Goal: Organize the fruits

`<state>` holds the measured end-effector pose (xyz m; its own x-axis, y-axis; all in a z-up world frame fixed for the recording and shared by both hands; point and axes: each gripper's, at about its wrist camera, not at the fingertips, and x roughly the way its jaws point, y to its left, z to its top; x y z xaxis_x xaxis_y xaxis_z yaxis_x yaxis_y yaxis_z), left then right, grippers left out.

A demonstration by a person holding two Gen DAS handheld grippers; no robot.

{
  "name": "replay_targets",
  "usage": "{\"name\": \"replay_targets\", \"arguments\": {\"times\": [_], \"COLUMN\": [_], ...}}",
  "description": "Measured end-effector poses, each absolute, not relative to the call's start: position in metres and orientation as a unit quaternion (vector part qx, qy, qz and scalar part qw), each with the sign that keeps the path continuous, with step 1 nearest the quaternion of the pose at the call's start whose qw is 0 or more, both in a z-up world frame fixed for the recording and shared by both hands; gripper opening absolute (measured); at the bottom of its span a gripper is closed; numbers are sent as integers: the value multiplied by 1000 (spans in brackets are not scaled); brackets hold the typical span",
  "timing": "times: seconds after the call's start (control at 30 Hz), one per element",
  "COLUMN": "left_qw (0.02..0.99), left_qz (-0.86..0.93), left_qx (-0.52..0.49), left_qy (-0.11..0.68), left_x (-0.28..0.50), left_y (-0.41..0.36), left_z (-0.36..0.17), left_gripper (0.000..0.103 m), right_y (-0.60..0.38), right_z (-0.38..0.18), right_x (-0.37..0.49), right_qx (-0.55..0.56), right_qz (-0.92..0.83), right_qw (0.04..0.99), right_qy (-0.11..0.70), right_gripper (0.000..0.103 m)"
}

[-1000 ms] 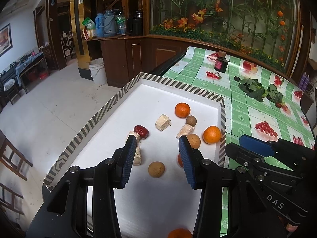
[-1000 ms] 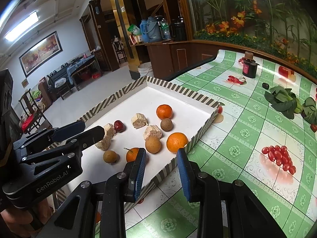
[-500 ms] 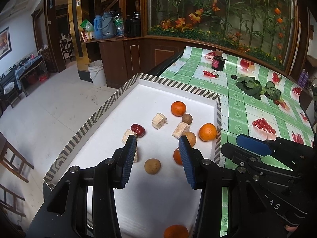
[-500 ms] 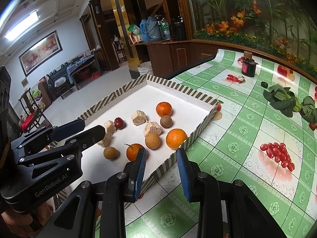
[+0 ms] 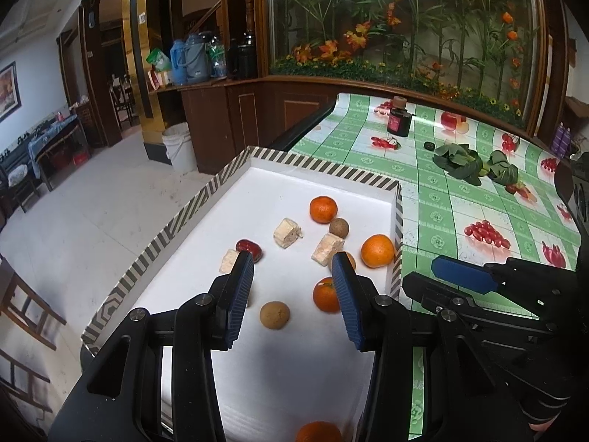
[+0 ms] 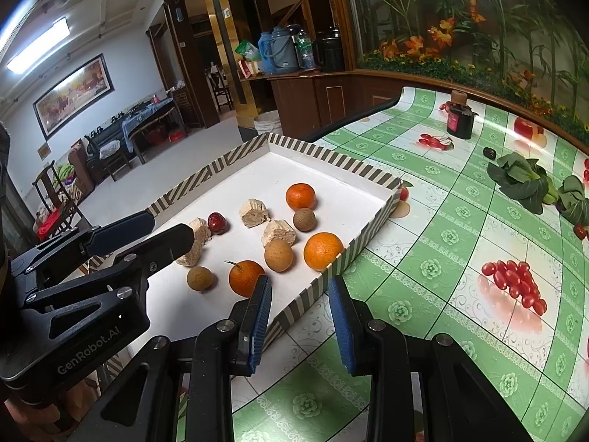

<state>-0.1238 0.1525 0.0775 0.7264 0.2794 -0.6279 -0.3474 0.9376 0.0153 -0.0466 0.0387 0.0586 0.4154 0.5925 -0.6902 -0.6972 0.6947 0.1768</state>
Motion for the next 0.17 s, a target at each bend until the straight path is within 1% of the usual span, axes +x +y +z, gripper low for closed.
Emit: {"name": "replay_targets", "arguments": {"times": [0.17], "left_qw": [929], "left_qz": [162], "left_qx": [-48], "left_qy": [330], "left_x": [-121], "left_y": [147], "left_z": [80], "left_gripper": [44], "right_y": [28], "right_z": [61], "right_x": [-44], "right_qx": [-61], "right_qz": [379], "right_qw": [842], "right_qy": [379], "right_gripper": [31]}}
